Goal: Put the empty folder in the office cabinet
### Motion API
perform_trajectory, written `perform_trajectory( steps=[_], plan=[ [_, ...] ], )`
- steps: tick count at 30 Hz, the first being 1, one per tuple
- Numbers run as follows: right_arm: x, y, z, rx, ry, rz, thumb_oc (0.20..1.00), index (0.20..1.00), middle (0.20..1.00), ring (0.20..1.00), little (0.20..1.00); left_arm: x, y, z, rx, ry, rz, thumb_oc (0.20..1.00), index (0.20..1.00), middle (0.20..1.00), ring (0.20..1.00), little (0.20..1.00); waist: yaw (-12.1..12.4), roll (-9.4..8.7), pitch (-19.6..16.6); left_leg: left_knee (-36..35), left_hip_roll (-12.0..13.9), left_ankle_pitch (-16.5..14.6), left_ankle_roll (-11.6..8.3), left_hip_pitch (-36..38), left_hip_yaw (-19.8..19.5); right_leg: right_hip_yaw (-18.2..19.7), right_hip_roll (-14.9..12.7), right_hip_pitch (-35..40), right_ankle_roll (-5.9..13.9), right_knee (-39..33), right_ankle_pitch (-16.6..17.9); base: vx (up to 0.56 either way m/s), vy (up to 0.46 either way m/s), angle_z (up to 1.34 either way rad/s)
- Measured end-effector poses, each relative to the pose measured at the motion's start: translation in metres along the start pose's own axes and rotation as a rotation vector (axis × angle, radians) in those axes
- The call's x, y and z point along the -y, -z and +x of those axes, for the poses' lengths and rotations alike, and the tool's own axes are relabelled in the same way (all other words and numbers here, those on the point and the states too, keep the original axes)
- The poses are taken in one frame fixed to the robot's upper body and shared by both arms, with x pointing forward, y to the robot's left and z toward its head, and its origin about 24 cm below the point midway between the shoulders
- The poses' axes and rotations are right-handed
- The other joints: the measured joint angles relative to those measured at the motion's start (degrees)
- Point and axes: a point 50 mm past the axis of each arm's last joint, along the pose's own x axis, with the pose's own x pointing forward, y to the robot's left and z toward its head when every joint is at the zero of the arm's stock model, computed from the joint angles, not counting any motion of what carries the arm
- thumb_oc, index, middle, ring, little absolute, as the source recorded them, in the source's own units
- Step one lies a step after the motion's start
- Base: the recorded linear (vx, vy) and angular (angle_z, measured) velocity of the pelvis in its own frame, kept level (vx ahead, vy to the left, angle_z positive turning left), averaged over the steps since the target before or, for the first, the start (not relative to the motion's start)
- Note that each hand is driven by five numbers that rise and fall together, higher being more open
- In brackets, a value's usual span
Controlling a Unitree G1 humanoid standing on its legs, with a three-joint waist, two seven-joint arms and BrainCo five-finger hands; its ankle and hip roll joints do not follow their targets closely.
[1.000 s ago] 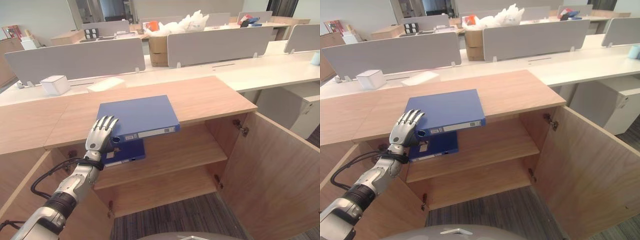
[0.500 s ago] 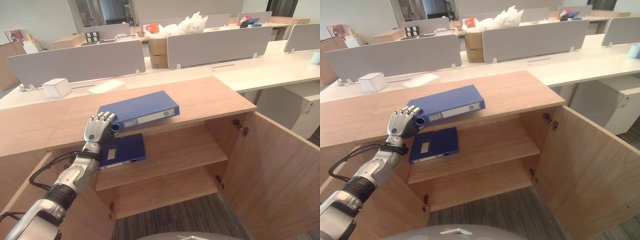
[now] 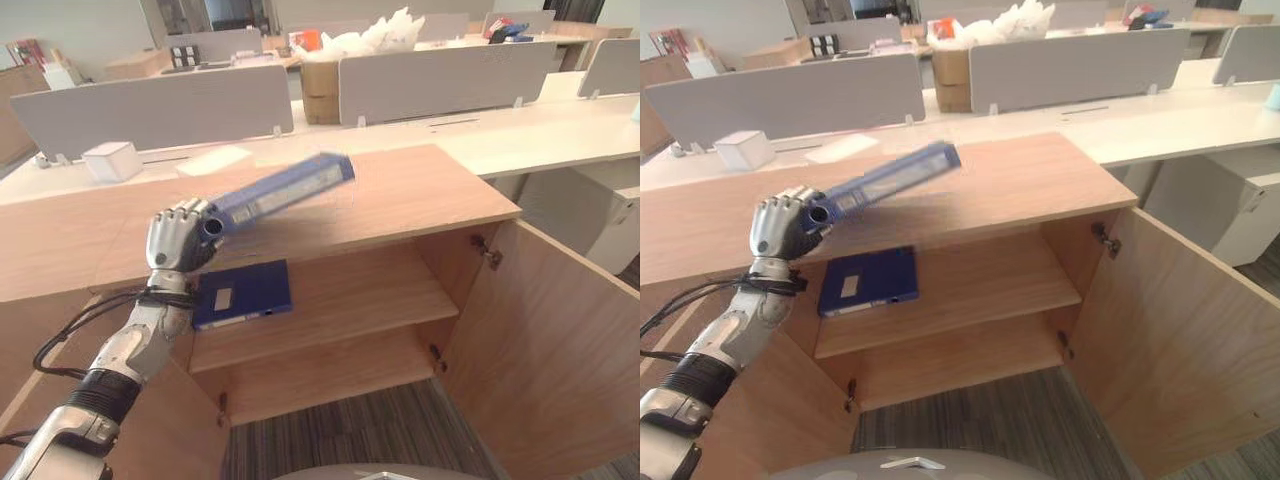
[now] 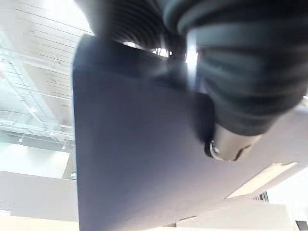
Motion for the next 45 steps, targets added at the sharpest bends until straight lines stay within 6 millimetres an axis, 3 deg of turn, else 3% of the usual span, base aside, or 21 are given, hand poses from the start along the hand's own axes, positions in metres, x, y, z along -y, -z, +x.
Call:
perform_trajectory(
  steps=[6,10,14,15,17,20,21,22,26,28,31,33,37,41,45],
  plan=[
    [-0.003,-0.014,0.0,0.037,-0.007,0.004,1.0,1.0,1.0,1.0,1.0,-0.028,-0.002,0.005,-0.014,-0.15,-0.107,0.2,0.2,0.2,0.2,0.2,1.1,-0.15,0.0,0.0,-0.1,0.2,0.34,0.3,-0.6,-0.5,-0.1,0.6,-0.11,0.0,0.0,-0.01,0.001,0.05],
    [-0.016,-0.033,-0.002,0.101,-0.042,-0.018,1.0,1.0,1.0,1.0,1.0,-0.059,-0.029,0.006,0.046,-0.345,-0.421,0.2,0.2,0.2,0.2,0.2,1.5,0.07,-0.1,0.0,-0.1,0.2,0.32,0.9,-1.7,-1.6,-0.2,1.7,-0.23,0.0,-0.2,-0.02,0.005,0.14],
    [-0.02,-0.043,-0.003,0.153,-0.056,-0.041,1.0,1.0,1.0,1.0,1.0,-0.068,-0.045,0.002,0.089,-0.394,-0.676,0.2,0.2,0.2,0.2,0.2,2.3,0.68,-0.4,0.0,-0.2,0.0,-0.01,0.6,-2.0,-1.8,-0.3,2.1,-0.18,0.0,-0.3,-0.02,0.002,0.05],
    [-0.024,-0.046,-0.004,0.164,-0.067,-0.04,1.0,1.0,1.0,1.0,1.0,-0.066,-0.055,0.0,0.101,-0.408,-0.874,0.2,0.2,0.2,0.2,0.2,2.6,0.88,-0.6,0.0,-0.2,0.0,0.01,0.6,-2.1,-1.9,-0.4,2.1,-0.17,0.0,-0.3,-0.05,-0.002,0.04],
    [-0.027,-0.051,-0.005,0.178,-0.078,-0.046,1.0,1.0,1.0,1.0,1.0,-0.064,-0.058,-0.002,0.097,-0.409,-0.986,0.2,0.2,0.2,0.2,0.2,2.7,0.87,-0.6,0.0,-0.2,-0.1,0.1,0.5,-2.5,-2.2,-0.3,2.1,-0.17,0.0,-0.3,-0.05,-0.005,0.07],
    [-0.032,-0.075,-0.009,0.273,-0.099,-0.052,1.0,1.0,1.0,1.0,1.0,-0.046,-0.058,-0.017,0.018,-0.35,-1.274,0.2,0.2,0.2,0.2,0.2,2.6,1.25,-1.0,0.0,-0.2,0.0,0.26,0.4,-2.8,-2.4,-0.3,2.1,-0.16,0.0,-0.3,-0.04,-0.003,0.02],
    [-0.032,-0.075,-0.009,0.273,-0.099,-0.052,1.0,1.0,1.0,1.0,1.0,-0.046,-0.058,-0.017,0.018,-0.35,-1.274,0.2,0.2,0.2,0.2,0.2,2.6,1.25,-1.0,0.0,-0.2,0.0,0.26,0.4,-2.8,-2.4,-0.3,2.1,-0.16,0.0,-0.3,0.0,0.0,0.0],
    [-0.032,-0.087,-0.012,0.312,-0.105,-0.039,1.0,1.0,1.0,1.0,1.0,-0.034,-0.055,-0.026,-0.031,-0.281,-1.356,0.2,0.2,0.2,0.2,0.2,2.9,1.4,-1.1,0.0,-0.1,0.0,0.26,0.4,-2.9,-2.5,-0.3,2.0,-0.27,0.0,-0.4,0.0,0.0,0.0],
    [-0.025,-0.117,-0.017,0.392,-0.101,0.0,1.0,1.0,1.0,1.0,1.0,-0.015,-0.054,-0.043,-0.101,-0.173,-1.448,0.2,0.2,0.2,0.2,0.2,3.8,1.45,-1.1,0.0,-0.1,0.0,0.3,0.4,-2.9,-2.6,-0.3,2.1,-0.21,0.0,-0.3,-0.03,-0.002,0.02],
    [-0.01,-0.161,-0.033,0.564,-0.095,0.052,1.0,1.0,1.0,1.0,1.0,0.001,-0.054,-0.058,-0.165,-0.074,-1.511,0.2,0.2,0.2,0.2,0.2,4.1,1.38,-1.0,0.0,-0.2,0.3,0.35,0.5,-2.9,-2.6,-0.3,2.1,-0.17,0.0,-0.3,-0.03,0.008,0.0],
    [0.003,-0.195,-0.048,0.692,-0.078,0.096,1.0,1.0,1.0,1.0,1.0,0.01,-0.055,-0.067,-0.204,-0.002,-1.532,0.2,0.2,0.2,0.2,0.2,4.3,1.19,-1.0,0.0,-0.2,0.5,0.35,0.6,-3.0,-2.7,-0.3,2.1,-0.19,0.0,-0.3,0.0,0.0,0.0],
    [0.017,-0.224,-0.07,0.842,-0.076,0.139,1.0,1.0,1.0,1.0,1.0,0.016,-0.058,-0.073,-0.215,0.056,-1.561,0.2,0.2,0.2,0.2,0.2,4.4,1.15,-0.8,0.0,-0.3,0.8,0.56,0.7,-3.0,-2.7,-0.4,2.1,-0.13,0.0,-0.3,0.0,0.0,0.0],
    [0.034,-0.256,-0.093,0.959,-0.09,0.227,1.0,1.0,1.0,1.0,1.0,0.025,-0.059,-0.083,-0.236,0.145,-1.609,0.2,0.2,0.2,0.2,0.2,4.4,0.52,0.0,0.0,-0.3,0.8,0.56,0.9,-2.9,-2.5,-0.4,2.2,-0.09,0.0,-0.2,-0.02,0.009,-0.01],
    [0.063,-0.275,-0.107,1.021,-0.075,0.309,1.0,1.0,1.0,1.0,1.0,0.033,-0.064,-0.09,-0.258,0.234,-1.642,0.2,0.2,0.2,0.2,0.2,4.7,0.26,0.7,0.0,-0.3,0.6,0.3,1.2,-2.8,-2.5,-0.4,2.2,-0.05,0.0,-0.2,0.0,0.0,0.0],
    [0.078,-0.294,-0.124,1.077,-0.149,0.513,1.0,1.0,1.0,1.0,1.0,0.033,-0.063,-0.091,-0.254,0.27,-1.626,0.2,0.2,0.2,0.2,0.2,5.0,-0.27,1.3,0.0,-0.3,0.5,0.24,1.0,-2.8,-2.4,-0.4,2.3,0.0,0.0,-0.2,0.0,0.0,0.0]
  ],
)
